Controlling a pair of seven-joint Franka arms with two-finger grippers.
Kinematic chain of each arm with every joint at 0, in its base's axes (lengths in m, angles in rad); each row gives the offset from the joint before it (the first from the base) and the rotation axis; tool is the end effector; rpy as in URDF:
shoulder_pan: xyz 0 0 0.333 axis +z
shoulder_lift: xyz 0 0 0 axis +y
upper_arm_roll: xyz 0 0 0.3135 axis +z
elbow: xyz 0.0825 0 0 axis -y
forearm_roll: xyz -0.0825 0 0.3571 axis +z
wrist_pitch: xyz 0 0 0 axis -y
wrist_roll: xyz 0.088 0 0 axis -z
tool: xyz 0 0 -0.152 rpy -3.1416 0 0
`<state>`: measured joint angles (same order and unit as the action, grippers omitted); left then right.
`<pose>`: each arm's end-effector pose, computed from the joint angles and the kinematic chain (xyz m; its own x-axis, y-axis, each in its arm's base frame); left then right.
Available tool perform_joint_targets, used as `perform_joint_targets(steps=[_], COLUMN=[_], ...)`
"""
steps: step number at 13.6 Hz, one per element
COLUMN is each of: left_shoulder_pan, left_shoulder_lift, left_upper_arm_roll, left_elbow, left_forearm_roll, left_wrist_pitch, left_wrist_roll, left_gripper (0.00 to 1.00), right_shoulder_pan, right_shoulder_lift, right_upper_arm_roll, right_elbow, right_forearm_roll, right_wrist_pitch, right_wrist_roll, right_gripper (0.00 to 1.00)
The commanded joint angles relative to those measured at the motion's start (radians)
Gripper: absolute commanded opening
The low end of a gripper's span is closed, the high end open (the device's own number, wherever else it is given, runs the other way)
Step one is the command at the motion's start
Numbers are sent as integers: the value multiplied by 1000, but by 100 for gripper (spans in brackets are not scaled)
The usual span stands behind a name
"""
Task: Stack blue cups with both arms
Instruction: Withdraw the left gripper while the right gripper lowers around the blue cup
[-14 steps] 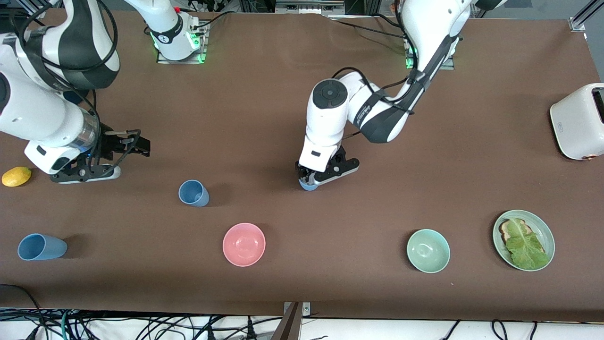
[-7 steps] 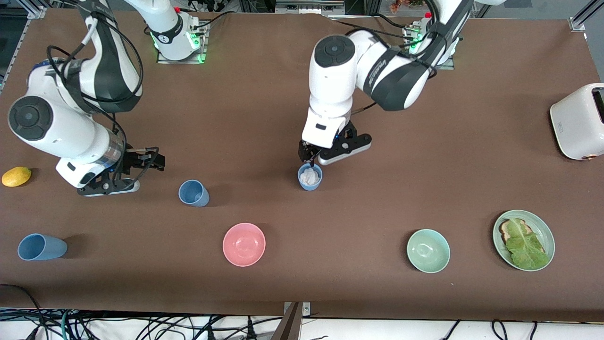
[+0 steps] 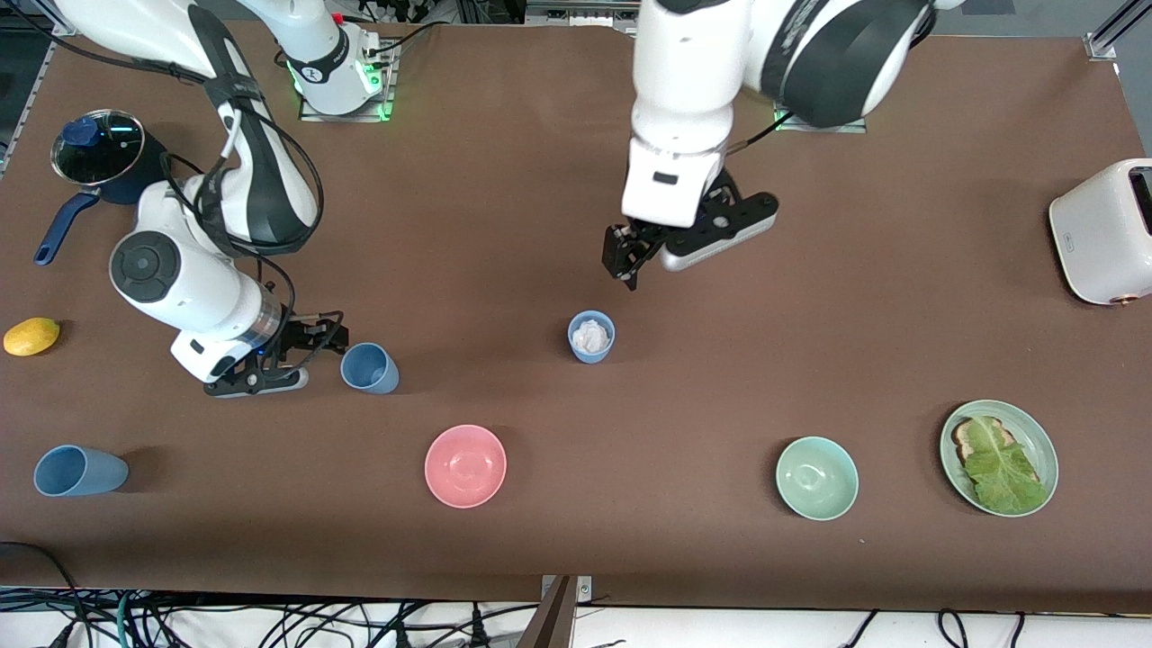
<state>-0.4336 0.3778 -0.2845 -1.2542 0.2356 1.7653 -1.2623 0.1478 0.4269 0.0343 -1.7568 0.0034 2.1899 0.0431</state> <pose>0.5371 -0.3849 0.5241 0.8397 0.5160 0.1691 0.5065 -0.8566 0.0985 0.6231 0.1136 0.2950 0.9910 0.1335 0.0057 0.1335 -0.9909 -0.0172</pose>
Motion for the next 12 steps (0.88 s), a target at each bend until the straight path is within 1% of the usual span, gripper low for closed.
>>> perform_joint_targets(steps=[1, 2, 4, 8, 9, 10, 11, 12], left_shoulder_pan=[48, 61, 75, 189, 217, 252, 277, 298], left_shoulder_lift=[-45, -45, -54, -96, -106, -115, -122, -126], left_upper_arm_roll=[4, 4, 5, 5, 5, 5, 5, 7], left_elbow=[-7, -7, -7, -13, -19, -22, -22, -24], left_forearm_roll=[-52, -35, -25, -44, -44, -45, -51, -53], left_wrist_pitch=[-35, -35, -44, -73, -75, -76, -82, -89], left_wrist_roll=[24, 41, 200, 516, 632, 773, 856, 873], left_gripper=[100, 100, 100, 100, 100, 100, 100, 100], right_shoulder_pan=[-4, -4, -4, -4, -4, -2, -4, -4], right_shoulder_lift=[36, 45, 47, 49, 59, 67, 73, 76], right_upper_arm_roll=[6, 6, 6, 16, 18, 18, 19, 19], right_elbow=[-4, -7, -24, -47, -47, -47, -44, -43], right_forearm_roll=[15, 17, 21, 21, 21, 21, 21, 21], right_wrist_pitch=[43, 44, 42, 47, 62, 71, 73, 73], right_wrist_roll=[-8, -8, -8, -6, -6, -5, -3, -3], right_gripper=[100, 100, 100, 100, 99, 95, 94, 91])
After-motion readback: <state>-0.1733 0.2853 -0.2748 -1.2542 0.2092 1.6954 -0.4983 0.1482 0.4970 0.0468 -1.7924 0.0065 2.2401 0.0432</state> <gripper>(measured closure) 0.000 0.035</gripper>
